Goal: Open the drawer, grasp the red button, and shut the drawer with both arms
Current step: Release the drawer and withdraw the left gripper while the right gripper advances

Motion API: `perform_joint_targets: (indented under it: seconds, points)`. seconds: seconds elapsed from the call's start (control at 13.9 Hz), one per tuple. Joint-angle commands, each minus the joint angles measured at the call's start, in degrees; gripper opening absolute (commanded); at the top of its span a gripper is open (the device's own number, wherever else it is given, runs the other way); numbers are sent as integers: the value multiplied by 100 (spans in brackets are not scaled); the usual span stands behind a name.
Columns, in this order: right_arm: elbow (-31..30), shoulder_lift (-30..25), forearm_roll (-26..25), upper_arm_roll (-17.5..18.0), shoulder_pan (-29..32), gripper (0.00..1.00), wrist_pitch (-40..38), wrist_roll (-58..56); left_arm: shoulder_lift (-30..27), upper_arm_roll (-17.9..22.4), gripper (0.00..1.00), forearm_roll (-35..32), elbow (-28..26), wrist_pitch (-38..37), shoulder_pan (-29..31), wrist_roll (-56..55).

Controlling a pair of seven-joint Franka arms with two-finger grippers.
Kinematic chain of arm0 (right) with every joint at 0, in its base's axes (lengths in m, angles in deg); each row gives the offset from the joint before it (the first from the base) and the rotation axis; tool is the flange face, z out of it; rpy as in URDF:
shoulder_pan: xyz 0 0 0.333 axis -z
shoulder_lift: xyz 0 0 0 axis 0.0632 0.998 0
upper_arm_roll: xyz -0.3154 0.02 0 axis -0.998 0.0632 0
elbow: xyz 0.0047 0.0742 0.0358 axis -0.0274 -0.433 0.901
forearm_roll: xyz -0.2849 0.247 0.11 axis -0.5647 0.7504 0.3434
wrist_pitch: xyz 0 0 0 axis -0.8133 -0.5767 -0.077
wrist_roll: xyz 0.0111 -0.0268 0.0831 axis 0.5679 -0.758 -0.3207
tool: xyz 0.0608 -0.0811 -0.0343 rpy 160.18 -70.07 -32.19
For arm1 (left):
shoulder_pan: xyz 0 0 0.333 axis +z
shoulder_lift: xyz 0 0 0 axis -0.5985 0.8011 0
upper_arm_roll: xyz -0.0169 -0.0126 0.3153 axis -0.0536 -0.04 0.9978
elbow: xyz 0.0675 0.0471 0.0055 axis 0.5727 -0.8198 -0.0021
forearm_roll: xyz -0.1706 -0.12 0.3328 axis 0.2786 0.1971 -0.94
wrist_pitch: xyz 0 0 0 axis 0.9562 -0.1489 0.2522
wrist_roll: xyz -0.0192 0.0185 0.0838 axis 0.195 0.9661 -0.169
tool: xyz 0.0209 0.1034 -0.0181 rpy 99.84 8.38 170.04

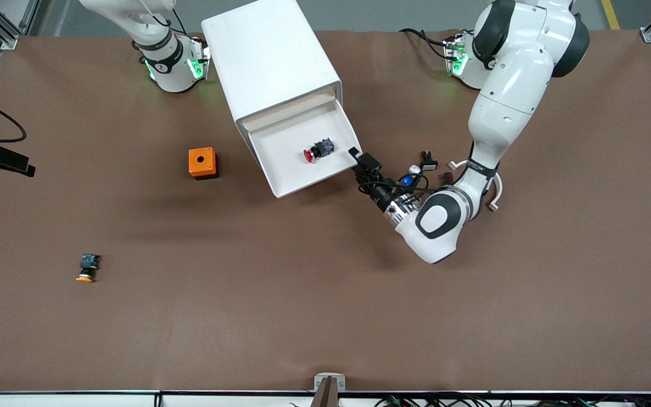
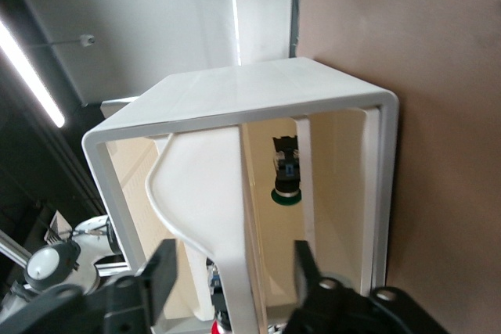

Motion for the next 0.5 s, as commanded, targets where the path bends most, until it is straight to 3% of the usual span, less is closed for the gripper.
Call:
perform_joint_targets:
  seconds: [0.0,0.22,0.43]
  points:
    - [86,131,-63,61,127,100,-42,-46,-61,60,90,68,152,-86,182,767]
    - [86,149,-55,61,145,100,-34,15,-62,121,99,-99,607,-104,262,2015]
    - [77,140,-29,61,92,100,-78,42,-97,454,99,-187,890,-87,253,3298]
